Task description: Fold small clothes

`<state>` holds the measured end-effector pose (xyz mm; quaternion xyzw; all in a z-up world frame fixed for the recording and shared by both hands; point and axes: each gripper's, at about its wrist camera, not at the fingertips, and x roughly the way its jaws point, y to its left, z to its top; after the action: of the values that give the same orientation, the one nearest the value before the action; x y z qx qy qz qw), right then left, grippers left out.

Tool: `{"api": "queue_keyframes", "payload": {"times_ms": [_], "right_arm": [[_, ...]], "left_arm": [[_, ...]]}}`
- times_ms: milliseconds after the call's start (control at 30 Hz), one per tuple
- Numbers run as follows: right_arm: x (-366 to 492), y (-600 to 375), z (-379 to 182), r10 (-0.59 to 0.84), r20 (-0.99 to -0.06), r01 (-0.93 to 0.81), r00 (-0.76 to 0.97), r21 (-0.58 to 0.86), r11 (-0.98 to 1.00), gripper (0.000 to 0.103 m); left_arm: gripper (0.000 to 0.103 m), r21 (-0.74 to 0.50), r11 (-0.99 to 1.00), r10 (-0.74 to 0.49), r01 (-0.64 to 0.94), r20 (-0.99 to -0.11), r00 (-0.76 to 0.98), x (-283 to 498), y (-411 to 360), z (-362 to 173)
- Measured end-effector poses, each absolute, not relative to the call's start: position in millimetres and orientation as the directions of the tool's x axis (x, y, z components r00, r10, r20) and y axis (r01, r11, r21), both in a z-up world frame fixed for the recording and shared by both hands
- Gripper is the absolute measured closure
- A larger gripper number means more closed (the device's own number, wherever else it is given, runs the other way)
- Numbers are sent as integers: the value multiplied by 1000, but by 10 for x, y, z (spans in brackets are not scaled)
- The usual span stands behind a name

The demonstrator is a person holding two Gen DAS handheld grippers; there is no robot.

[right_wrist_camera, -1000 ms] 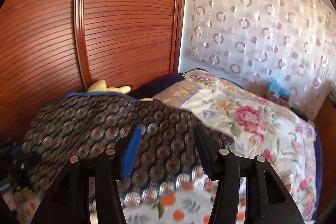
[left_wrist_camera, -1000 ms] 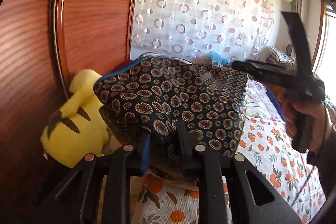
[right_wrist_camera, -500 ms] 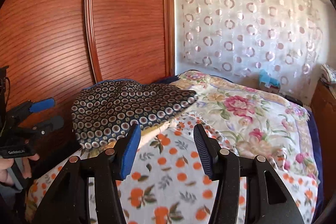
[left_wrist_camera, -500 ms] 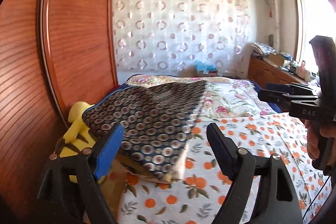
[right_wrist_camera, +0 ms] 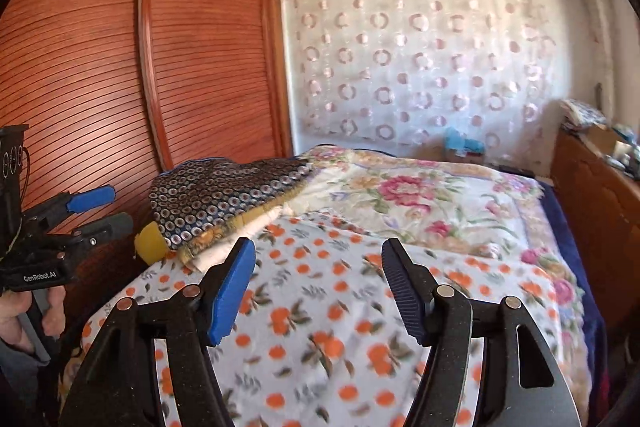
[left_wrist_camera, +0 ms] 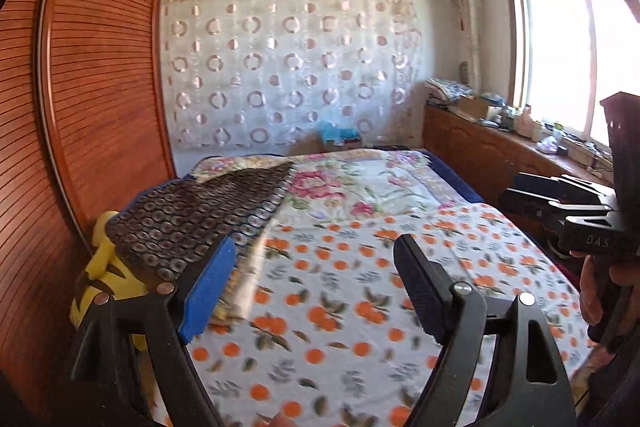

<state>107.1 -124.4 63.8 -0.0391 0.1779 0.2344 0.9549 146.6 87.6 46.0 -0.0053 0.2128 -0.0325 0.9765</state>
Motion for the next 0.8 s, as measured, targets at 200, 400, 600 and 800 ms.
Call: {"api": "queue_keyframes", "payload": {"times_ms": [200, 400, 600, 800], "right_arm": [[472, -1497, 732, 333, -332, -353, 883, -1, 936, 30], [-25, -1703, 767, 227, -299, -232, 927, 19, 972, 28], [-272, -1658, 776, 191, -275, -197, 942, 7, 980, 28], [-320, -1565, 653, 179, -277, -183, 944, 10, 983, 28]], "left_arm": [[21, -37, 993, -114, 109, -426, 898, 1302, 457, 501], [21, -43, 992, -127, 120, -410, 903, 1155, 144, 569], [21, -27, 992, -126, 125, -388, 913, 1101, -29, 589], [21, -39, 993, -118, 112, -398, 910, 1103, -43, 544]]}}
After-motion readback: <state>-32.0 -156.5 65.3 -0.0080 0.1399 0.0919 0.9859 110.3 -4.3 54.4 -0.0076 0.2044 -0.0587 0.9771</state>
